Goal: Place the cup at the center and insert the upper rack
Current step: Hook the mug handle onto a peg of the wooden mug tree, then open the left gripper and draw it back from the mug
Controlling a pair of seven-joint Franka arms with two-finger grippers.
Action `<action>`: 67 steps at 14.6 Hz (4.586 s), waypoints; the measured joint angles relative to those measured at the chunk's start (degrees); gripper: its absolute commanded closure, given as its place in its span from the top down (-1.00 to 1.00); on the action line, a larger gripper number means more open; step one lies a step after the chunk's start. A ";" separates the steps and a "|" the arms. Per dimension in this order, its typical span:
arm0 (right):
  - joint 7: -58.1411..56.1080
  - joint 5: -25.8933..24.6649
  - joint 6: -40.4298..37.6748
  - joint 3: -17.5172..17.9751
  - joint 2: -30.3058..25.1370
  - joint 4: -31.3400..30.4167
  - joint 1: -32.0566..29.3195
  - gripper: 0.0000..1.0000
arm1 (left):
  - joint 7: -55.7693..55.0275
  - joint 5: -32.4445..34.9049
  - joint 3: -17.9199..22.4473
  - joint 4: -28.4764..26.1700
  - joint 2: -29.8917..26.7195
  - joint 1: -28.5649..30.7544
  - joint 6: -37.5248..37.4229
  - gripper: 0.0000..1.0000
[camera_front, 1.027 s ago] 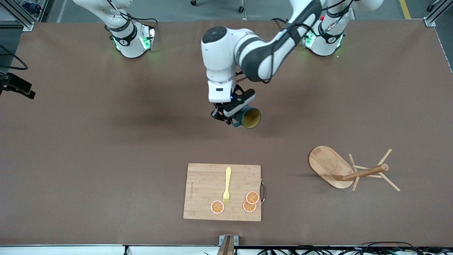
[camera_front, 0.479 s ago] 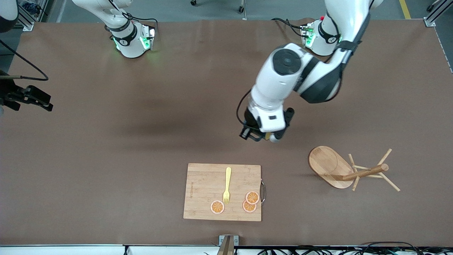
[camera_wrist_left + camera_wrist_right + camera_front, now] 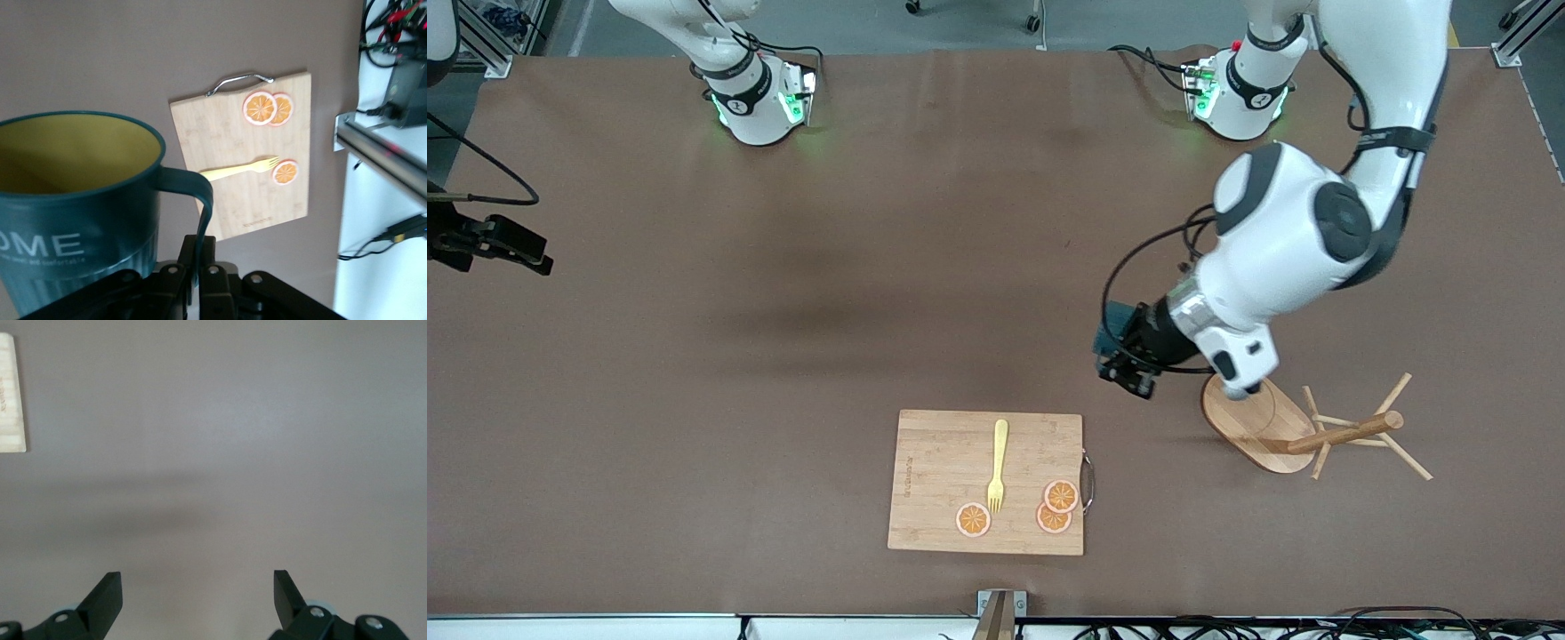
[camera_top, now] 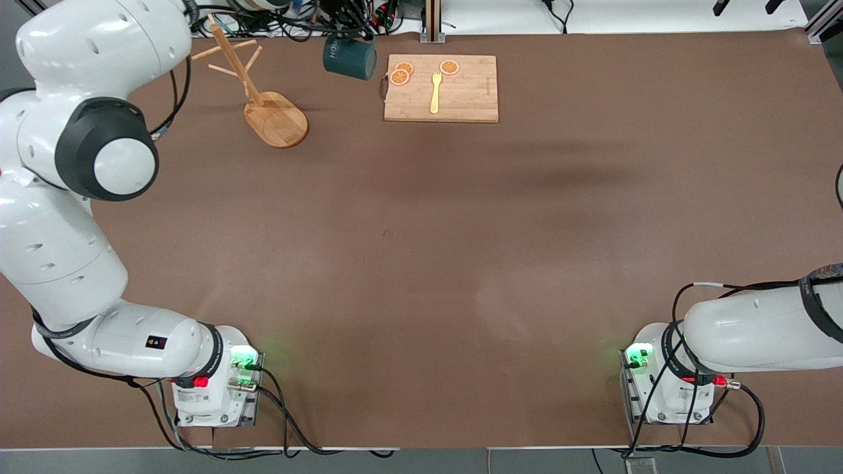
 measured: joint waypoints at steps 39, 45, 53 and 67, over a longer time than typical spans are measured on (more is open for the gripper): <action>-0.02 -0.01 2.00 -3.53 -1.02 1.04 3.31 1.00 | 31.13 -19.98 0.78 -1.56 5.63 23.10 0.28 -0.97; -0.02 -0.01 4.15 -3.74 -5.86 -5.70 3.31 1.00 | 31.15 -19.98 1.13 -1.40 5.66 23.16 1.28 1.00; -0.05 -0.01 4.85 -3.56 -9.05 -9.09 3.54 1.00 | 31.25 -13.53 1.02 -0.16 1.60 23.00 1.47 1.00; 0.00 -0.01 3.90 -3.67 -9.05 -9.30 3.54 1.00 | 48.69 3.75 -1.77 -0.36 -17.85 22.51 -18.96 1.00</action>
